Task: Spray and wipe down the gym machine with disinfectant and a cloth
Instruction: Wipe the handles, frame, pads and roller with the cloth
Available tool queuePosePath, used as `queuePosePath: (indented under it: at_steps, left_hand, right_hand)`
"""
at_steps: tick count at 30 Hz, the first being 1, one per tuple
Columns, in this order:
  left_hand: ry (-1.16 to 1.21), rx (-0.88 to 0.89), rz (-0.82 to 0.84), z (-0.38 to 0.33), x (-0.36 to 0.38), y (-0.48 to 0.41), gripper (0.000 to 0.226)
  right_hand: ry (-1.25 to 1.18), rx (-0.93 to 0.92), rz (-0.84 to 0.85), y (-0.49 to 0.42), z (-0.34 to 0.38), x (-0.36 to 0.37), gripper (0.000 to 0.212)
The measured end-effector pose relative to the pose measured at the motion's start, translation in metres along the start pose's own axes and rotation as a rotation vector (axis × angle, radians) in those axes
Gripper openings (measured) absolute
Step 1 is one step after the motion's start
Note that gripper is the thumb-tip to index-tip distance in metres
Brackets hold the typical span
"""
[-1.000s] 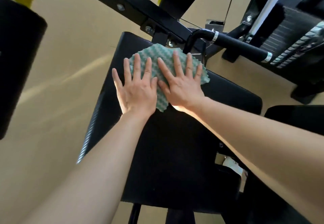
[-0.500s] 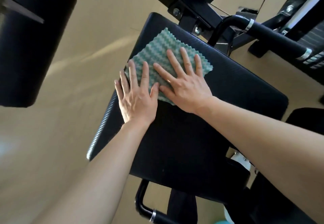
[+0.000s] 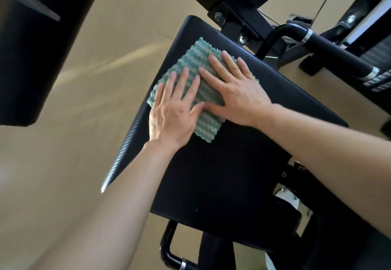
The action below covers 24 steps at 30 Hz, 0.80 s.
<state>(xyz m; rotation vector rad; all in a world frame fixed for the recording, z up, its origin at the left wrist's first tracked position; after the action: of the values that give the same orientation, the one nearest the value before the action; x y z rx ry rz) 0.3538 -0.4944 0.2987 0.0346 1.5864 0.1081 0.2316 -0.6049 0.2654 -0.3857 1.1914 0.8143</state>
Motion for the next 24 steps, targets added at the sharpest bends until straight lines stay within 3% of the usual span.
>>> queuePosePath:
  at_steps: [4,8,20,22,24]
  left_hand:
    - [0.028,-0.153,-0.018,0.019,-0.005,-0.019,0.061]
    - [0.009,-0.186,-0.056,0.010,-0.003,0.004,0.060]
    - [0.147,-0.039,0.079,-0.056,0.015,0.145,0.061]
    - [0.175,-0.105,-0.008,-0.047,0.005,0.155,0.058]
    - [0.137,-0.288,-0.074,-0.024,-0.005,0.167,0.060]
  right_hand:
    - [0.028,-0.003,0.009,-0.033,0.012,-0.016,0.083]
    - [-0.018,0.009,-0.067,0.002,0.032,0.003,0.074]
    - [-0.216,0.256,0.052,0.177,0.074,0.079,0.076]
    - [-0.248,0.324,0.050,0.182,0.082,0.079,0.077]
    - [-0.239,0.356,0.029,0.170,0.094,0.074,0.076]
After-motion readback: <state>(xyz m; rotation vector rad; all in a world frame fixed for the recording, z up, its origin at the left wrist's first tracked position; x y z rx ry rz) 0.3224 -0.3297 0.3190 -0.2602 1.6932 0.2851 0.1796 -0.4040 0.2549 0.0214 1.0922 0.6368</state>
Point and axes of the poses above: each hand's wrist, its own y-axis away from the middle knuckle, its own x-axis out of the palm, z = x × y, the point moved 5 cm from there along -y, towards the middle knuckle, and after that the axes turned 13 degrees about x, right-handed, at the moved point
